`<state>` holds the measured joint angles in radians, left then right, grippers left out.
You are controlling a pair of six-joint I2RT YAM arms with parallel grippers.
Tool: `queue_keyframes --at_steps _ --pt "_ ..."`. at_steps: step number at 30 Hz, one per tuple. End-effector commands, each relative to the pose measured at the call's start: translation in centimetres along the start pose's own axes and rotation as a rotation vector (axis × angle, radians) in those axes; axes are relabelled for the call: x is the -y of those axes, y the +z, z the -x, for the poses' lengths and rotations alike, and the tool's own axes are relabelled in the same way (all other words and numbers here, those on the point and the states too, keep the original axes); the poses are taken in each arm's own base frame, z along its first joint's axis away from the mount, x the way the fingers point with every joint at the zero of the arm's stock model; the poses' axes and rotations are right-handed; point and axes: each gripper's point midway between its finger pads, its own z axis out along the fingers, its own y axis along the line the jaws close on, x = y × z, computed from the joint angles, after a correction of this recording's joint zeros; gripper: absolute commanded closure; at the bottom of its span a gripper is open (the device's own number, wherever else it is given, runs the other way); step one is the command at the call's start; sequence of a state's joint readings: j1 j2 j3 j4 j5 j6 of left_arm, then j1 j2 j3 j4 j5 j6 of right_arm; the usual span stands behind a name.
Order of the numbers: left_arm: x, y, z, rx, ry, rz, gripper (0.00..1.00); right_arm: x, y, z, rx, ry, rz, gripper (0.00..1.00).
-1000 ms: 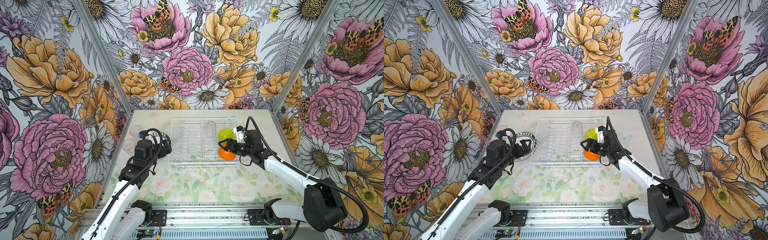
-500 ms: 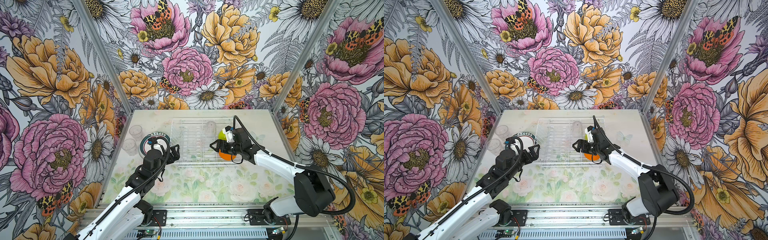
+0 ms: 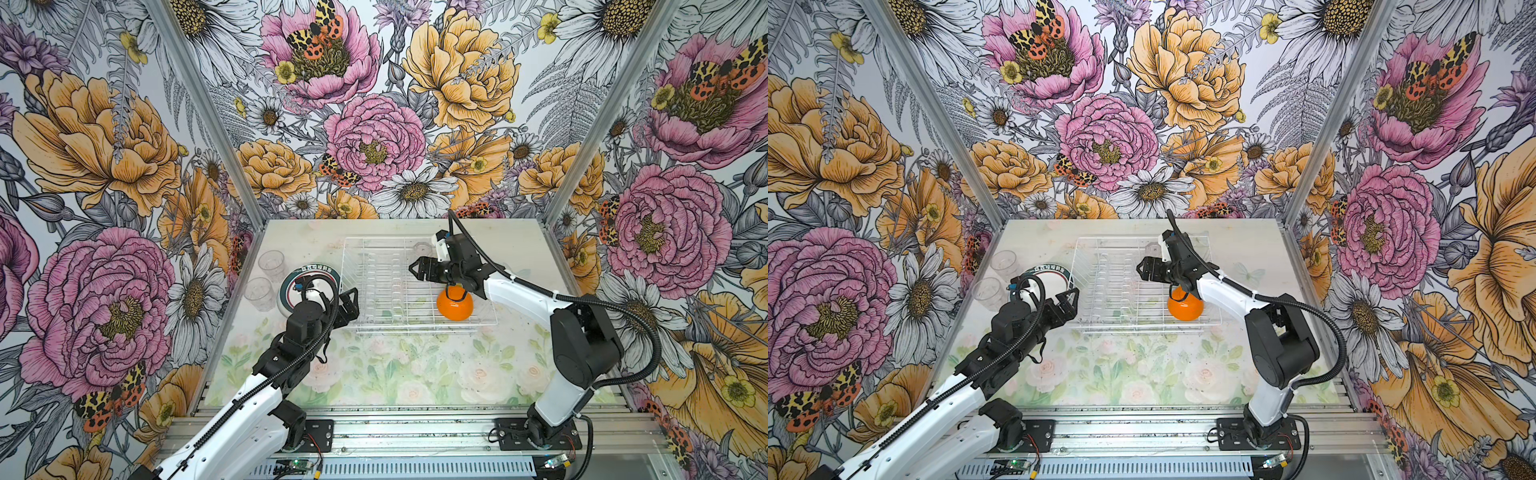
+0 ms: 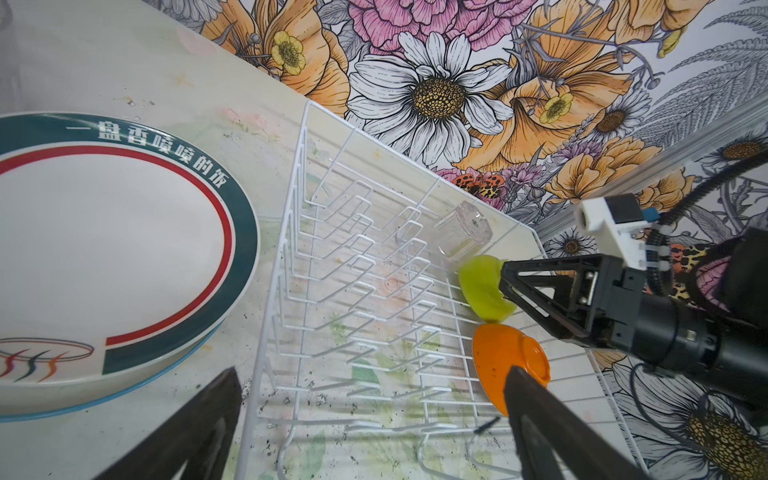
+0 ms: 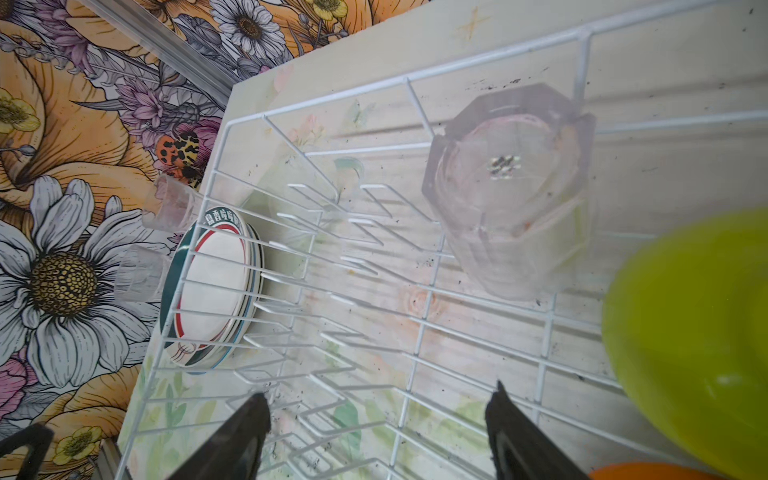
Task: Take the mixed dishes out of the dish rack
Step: 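Lower the right gripper onto the last clear glass in the rack and close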
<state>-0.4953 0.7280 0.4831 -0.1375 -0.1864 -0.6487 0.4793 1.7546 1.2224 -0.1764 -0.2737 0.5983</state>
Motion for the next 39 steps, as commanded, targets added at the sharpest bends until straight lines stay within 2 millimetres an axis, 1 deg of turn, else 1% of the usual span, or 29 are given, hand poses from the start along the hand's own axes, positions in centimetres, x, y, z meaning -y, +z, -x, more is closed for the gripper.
queue_keyframes --at_steps 1,5,8,13,19,26,32,39 --pt "1.5 -0.3 0.4 0.006 -0.020 -0.072 0.01 0.8 0.6 1.6 0.037 -0.048 -0.080 0.18" --pt "2.3 -0.4 0.6 0.003 -0.022 -0.101 0.01 2.1 0.7 2.9 0.082 -0.073 -0.170 0.18" --pt "2.6 -0.5 1.0 0.011 -0.021 -0.109 0.01 2.2 1.2 3.6 0.087 -0.084 -0.178 0.18" --pt "3.0 -0.7 1.5 0.024 -0.013 -0.119 0.01 2.7 2.6 4.3 0.076 -0.082 -0.175 0.17" --pt "2.9 -1.1 1.6 0.019 -0.007 -0.112 0.02 3.6 4.3 5.0 0.068 -0.073 -0.194 0.18" --pt "2.8 -1.8 2.0 0.038 -0.009 -0.116 0.01 4.6 4.7 5.8 0.089 -0.092 -0.252 0.18" --pt "2.6 -1.6 1.8 0.034 -0.003 -0.108 0.01 4.9 5.6 6.5 0.093 -0.096 -0.255 0.18" --pt "2.1 -1.1 1.4 0.028 -0.001 -0.087 0.01 6.1 6.9 6.8 0.097 -0.124 -0.305 0.18"
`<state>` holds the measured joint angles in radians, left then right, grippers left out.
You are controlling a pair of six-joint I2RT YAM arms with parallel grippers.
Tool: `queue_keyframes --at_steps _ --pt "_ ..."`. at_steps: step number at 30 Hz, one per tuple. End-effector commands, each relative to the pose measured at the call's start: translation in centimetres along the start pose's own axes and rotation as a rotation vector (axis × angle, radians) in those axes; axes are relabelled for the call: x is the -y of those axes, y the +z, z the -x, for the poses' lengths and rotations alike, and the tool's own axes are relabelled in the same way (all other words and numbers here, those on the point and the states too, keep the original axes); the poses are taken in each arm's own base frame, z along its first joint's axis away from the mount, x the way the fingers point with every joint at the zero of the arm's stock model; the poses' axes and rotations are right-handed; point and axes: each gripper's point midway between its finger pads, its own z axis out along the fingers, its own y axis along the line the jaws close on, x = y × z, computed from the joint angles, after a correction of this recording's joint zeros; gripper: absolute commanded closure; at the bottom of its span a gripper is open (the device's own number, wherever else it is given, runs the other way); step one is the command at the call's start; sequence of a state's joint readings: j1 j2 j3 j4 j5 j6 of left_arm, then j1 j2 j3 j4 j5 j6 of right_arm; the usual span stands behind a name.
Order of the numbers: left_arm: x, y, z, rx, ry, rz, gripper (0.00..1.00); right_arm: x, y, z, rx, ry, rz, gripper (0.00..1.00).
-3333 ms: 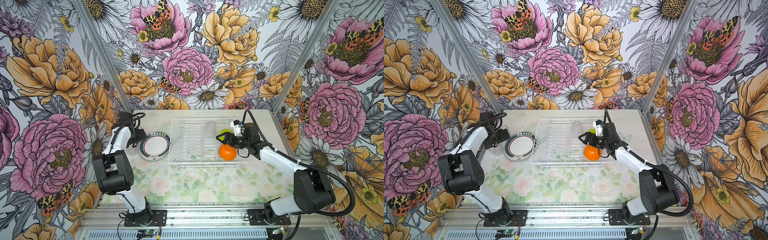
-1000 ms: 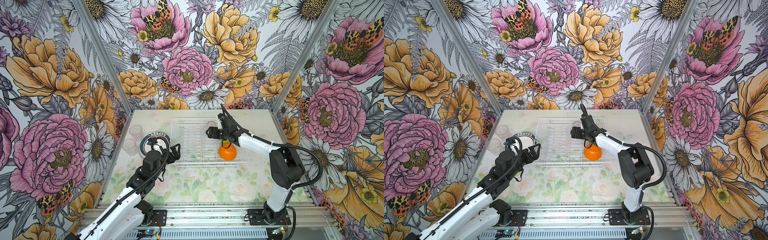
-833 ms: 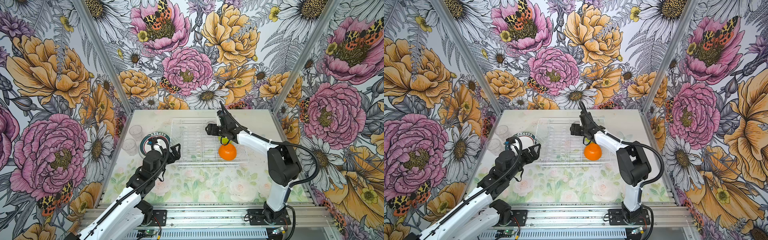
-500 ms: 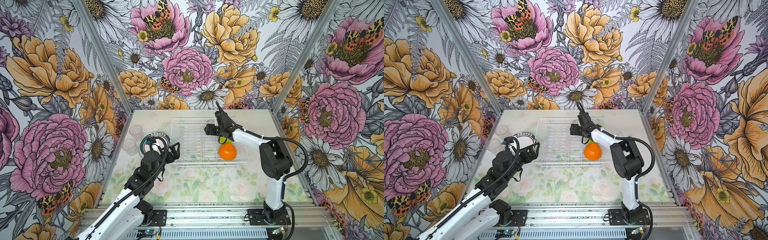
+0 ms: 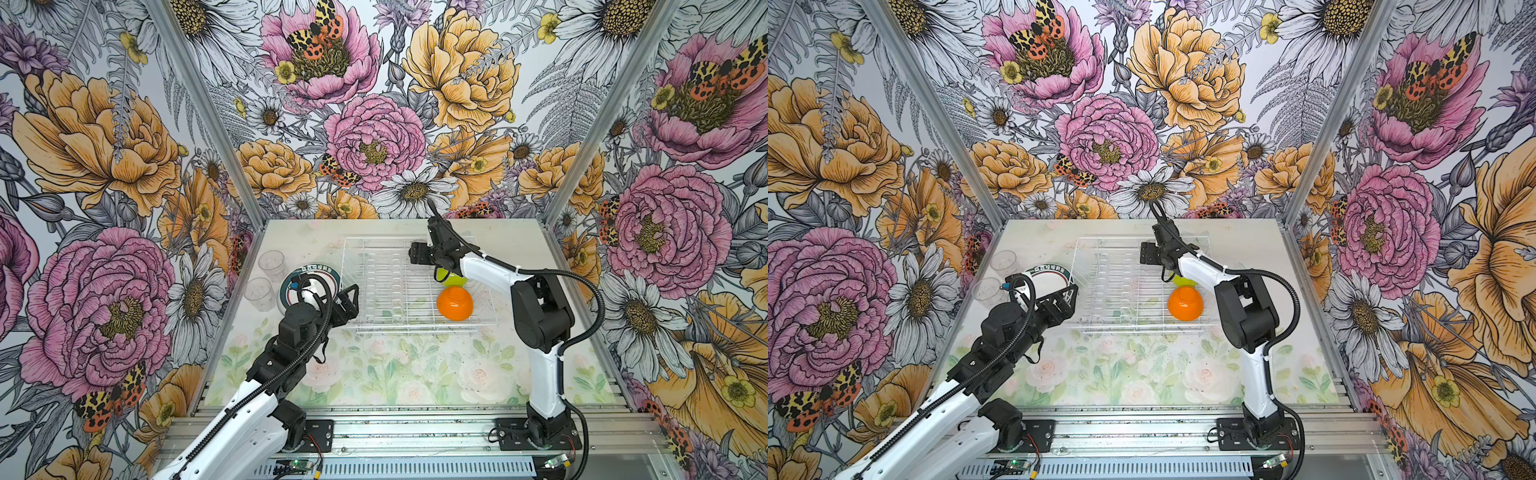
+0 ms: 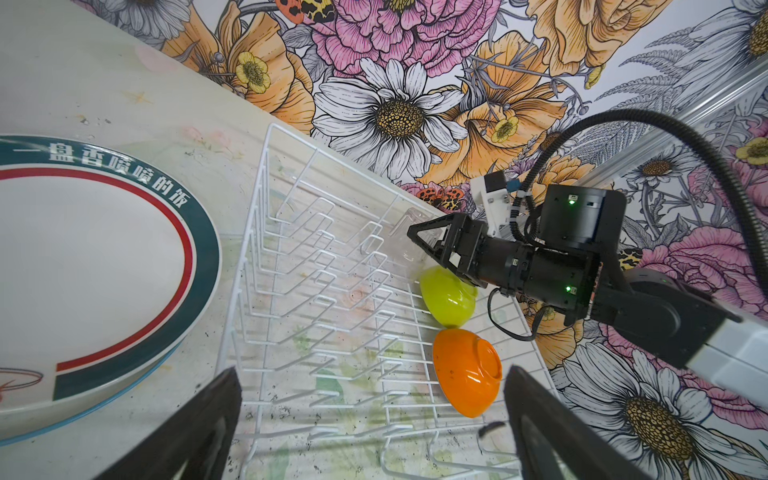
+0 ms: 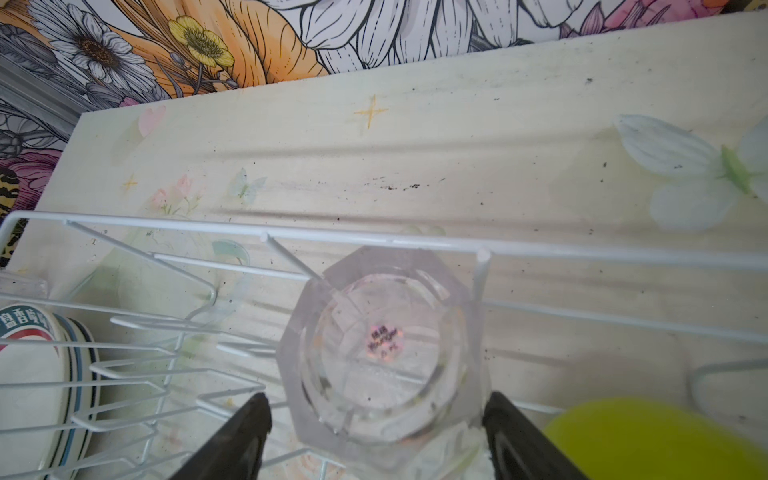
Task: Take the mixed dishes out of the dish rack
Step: 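Lower the right gripper onto the last clear glass in the rack and close, then lift the glass out of the rack with the right gripper while the left approaches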
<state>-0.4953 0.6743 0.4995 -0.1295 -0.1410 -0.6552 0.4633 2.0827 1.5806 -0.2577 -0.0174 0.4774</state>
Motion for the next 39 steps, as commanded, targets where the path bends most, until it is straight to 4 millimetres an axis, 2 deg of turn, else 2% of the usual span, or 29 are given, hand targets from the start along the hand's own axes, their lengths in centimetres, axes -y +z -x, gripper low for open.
queue_keyframes --at_steps 1,8,12,16,23,29,34,39 --pt "0.2 0.3 0.0 -0.007 0.019 -0.001 0.01 1.0 0.8 0.9 0.026 -0.026 -0.054 0.18" --pt "0.1 1.0 -0.3 -0.020 0.020 0.004 0.01 1.1 2.0 1.4 0.042 -0.047 -0.083 0.18" --pt "0.0 1.5 -0.6 -0.035 0.030 0.013 0.01 1.0 2.2 1.3 0.041 -0.025 -0.081 0.33" --pt "-0.1 2.0 -0.9 -0.048 0.034 0.016 0.01 0.9 1.4 1.2 0.049 0.002 -0.078 0.41" --pt "0.1 2.8 -1.4 -0.077 0.032 0.002 0.01 0.9 -2.0 1.3 0.084 0.081 -0.064 0.44" --pt "1.2 3.2 -1.6 -0.090 0.015 -0.051 0.01 -0.2 -5.4 1.3 0.105 0.181 0.009 0.44" --pt "3.2 3.8 -1.6 -0.115 -0.027 -0.143 0.01 -1.6 -8.1 1.4 0.134 0.261 0.108 0.45" --pt "6.0 4.6 -1.6 -0.145 -0.086 -0.257 0.01 -3.6 -10.9 2.4 0.184 0.330 0.249 0.45"
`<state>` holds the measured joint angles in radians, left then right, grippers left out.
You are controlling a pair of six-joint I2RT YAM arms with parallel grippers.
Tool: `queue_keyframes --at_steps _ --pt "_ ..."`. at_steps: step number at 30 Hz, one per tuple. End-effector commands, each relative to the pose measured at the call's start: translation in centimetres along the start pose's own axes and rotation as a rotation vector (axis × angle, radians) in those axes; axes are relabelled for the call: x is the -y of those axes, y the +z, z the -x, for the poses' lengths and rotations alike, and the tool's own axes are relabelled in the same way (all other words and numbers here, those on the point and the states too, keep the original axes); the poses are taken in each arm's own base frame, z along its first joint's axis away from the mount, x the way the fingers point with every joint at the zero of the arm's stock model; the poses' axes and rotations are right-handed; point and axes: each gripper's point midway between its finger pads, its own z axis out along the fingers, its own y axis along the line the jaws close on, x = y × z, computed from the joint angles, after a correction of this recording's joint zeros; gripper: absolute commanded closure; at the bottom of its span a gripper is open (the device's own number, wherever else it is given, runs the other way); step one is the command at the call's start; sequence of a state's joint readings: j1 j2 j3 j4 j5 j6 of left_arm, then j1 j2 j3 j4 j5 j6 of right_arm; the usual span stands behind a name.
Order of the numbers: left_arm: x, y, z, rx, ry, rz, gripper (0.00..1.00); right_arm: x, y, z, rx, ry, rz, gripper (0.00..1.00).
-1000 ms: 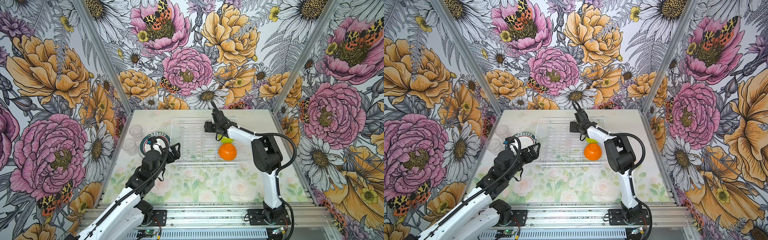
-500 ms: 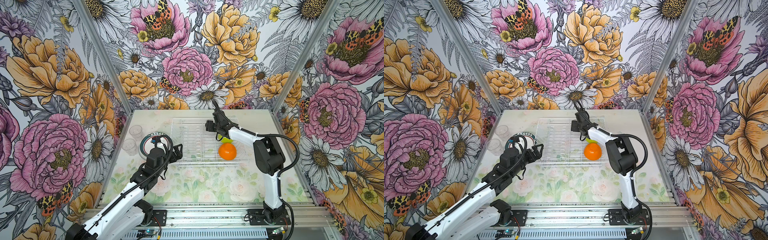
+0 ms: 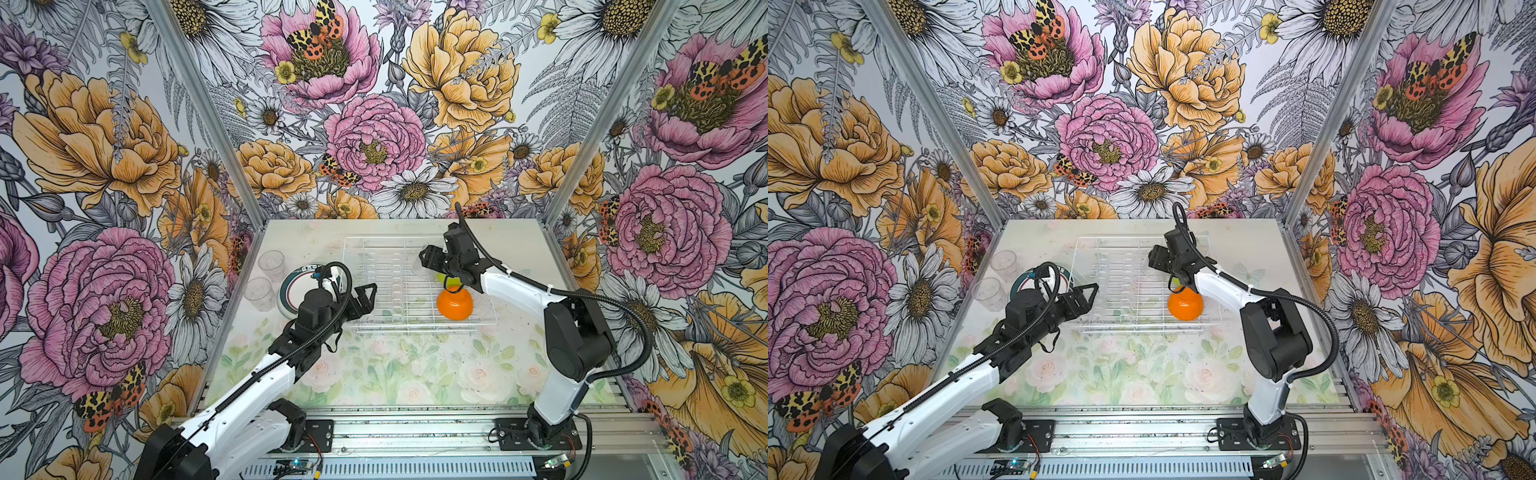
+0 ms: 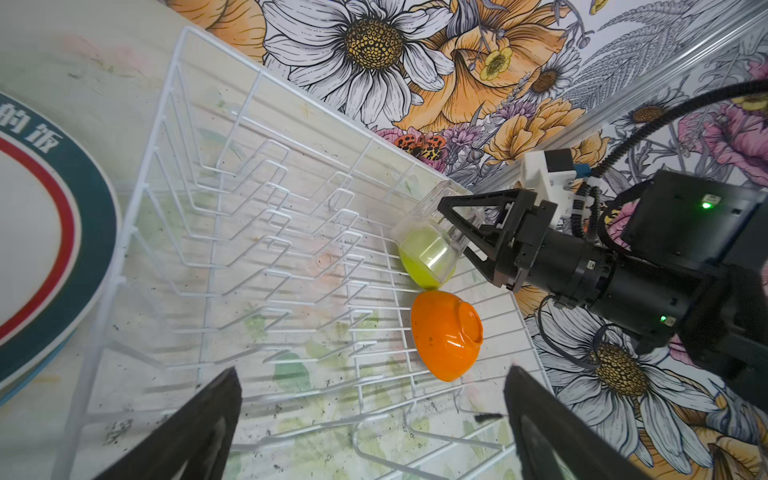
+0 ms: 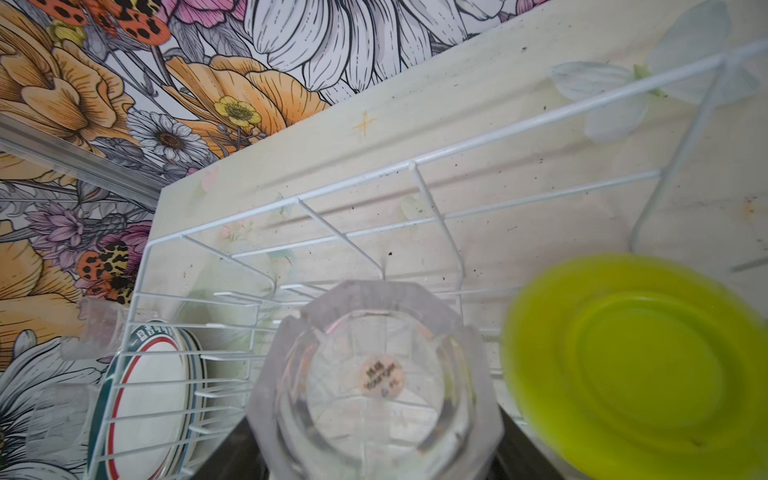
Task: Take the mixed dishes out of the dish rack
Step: 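Lift the glass out of the rack with the right gripper while the left approaches, then grasp the held glass with the left gripper while the right holds it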
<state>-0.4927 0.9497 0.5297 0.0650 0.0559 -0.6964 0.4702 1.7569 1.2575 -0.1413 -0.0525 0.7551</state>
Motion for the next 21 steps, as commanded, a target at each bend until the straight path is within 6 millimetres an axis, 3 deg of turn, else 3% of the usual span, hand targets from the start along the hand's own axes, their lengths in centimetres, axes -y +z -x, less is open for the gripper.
queue_keyframes --at_steps 1,12,21 --pt "4.2 0.4 1.6 0.015 -0.037 -0.169 0.01 -4.2 -2.6 2.7 0.090 0.080 0.185 0.45" --pt "8.1 3.0 2.3 0.015 -0.007 -0.344 0.03 -9.2 -5.4 3.4 0.079 0.173 0.434 0.45" --pt "10.7 4.9 0.7 -0.004 0.073 -0.408 0.21 -11.2 -7.0 3.3 0.083 0.218 0.549 0.44"
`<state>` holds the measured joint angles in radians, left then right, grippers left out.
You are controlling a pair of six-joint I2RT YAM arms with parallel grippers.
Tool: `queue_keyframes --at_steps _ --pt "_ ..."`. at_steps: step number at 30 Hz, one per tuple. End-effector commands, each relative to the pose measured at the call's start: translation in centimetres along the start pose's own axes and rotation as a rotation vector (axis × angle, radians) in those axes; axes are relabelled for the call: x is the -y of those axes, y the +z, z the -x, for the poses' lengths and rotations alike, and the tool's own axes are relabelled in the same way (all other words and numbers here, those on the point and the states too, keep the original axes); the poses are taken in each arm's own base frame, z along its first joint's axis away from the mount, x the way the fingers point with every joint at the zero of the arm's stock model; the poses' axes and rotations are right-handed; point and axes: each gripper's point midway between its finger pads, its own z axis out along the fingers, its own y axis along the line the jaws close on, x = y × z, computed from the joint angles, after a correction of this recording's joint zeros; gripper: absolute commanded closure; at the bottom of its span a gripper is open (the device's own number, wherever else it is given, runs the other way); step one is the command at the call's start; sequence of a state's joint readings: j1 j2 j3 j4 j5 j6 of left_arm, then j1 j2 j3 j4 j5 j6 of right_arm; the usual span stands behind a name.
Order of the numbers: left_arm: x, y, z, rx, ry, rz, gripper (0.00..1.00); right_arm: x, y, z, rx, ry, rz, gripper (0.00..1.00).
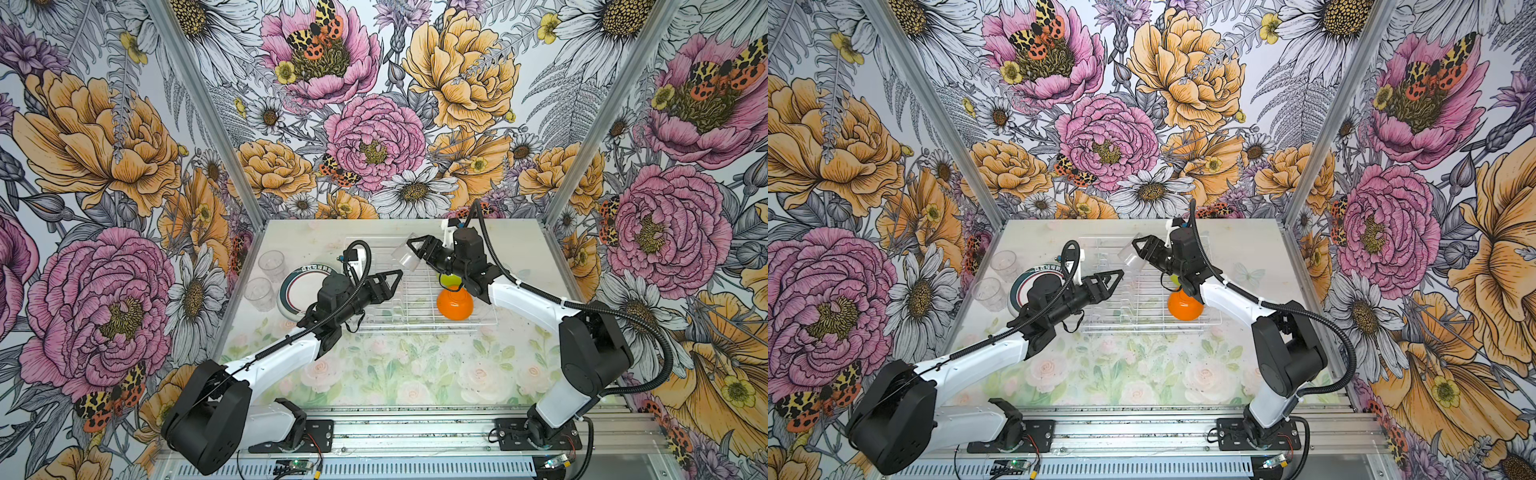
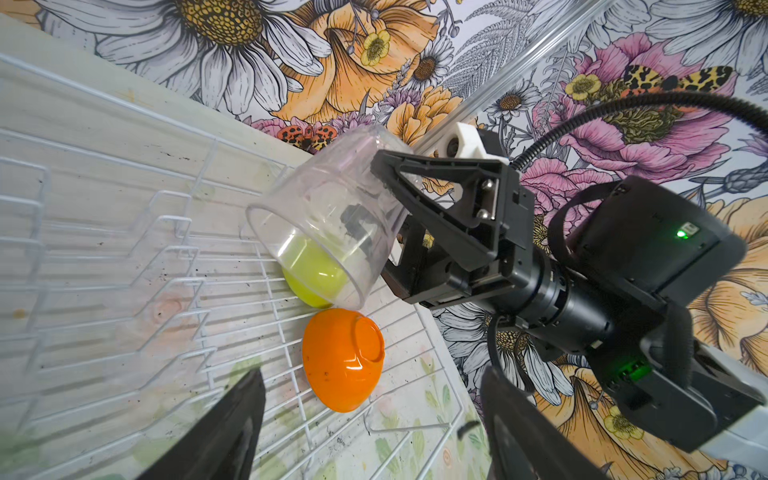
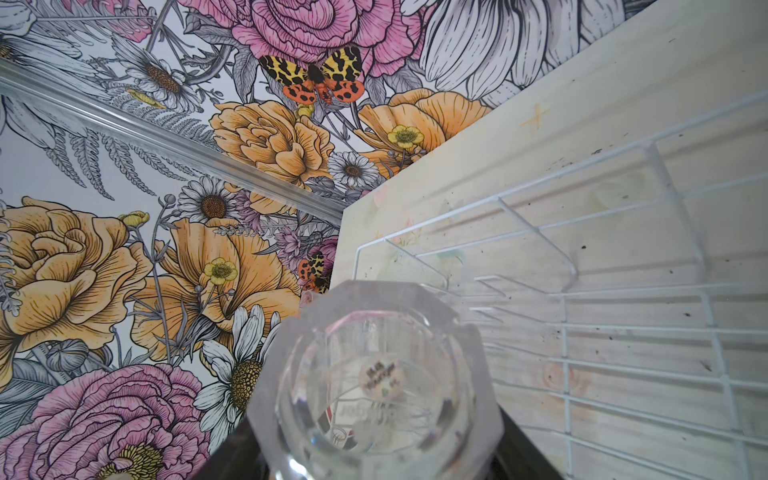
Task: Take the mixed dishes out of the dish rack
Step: 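Grasp the held glass with the left gripper while the right holds it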
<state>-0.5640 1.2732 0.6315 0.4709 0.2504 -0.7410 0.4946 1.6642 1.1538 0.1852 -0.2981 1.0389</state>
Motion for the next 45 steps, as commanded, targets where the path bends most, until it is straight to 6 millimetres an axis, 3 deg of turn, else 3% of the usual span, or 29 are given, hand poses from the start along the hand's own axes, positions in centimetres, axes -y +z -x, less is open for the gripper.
queue_keyframes --at_steps 1,17,34,41,45 --pt "3.5 0.9 1.4 0.039 0.100 -0.091 0.23 -4.9 -1.7 1.4 0.046 -0.001 0.160 0.44" --pt "0.9 4.0 2.4 0.093 0.163 0.061 0.44 -6.1 -3.9 -0.1 0.041 0.051 0.219 0.46" --pt "0.4 5.6 3.0 0.158 0.142 0.042 0.56 -6.3 -2.7 -1.8 0.010 0.079 0.229 0.47" --pt "0.2 6.0 3.0 0.160 0.137 0.045 0.79 -6.2 -2.0 -2.6 -0.011 0.089 0.226 0.47" --pt "0.1 5.9 3.1 0.162 0.134 0.050 0.84 -6.0 -1.9 -2.7 -0.013 0.094 0.221 0.48"
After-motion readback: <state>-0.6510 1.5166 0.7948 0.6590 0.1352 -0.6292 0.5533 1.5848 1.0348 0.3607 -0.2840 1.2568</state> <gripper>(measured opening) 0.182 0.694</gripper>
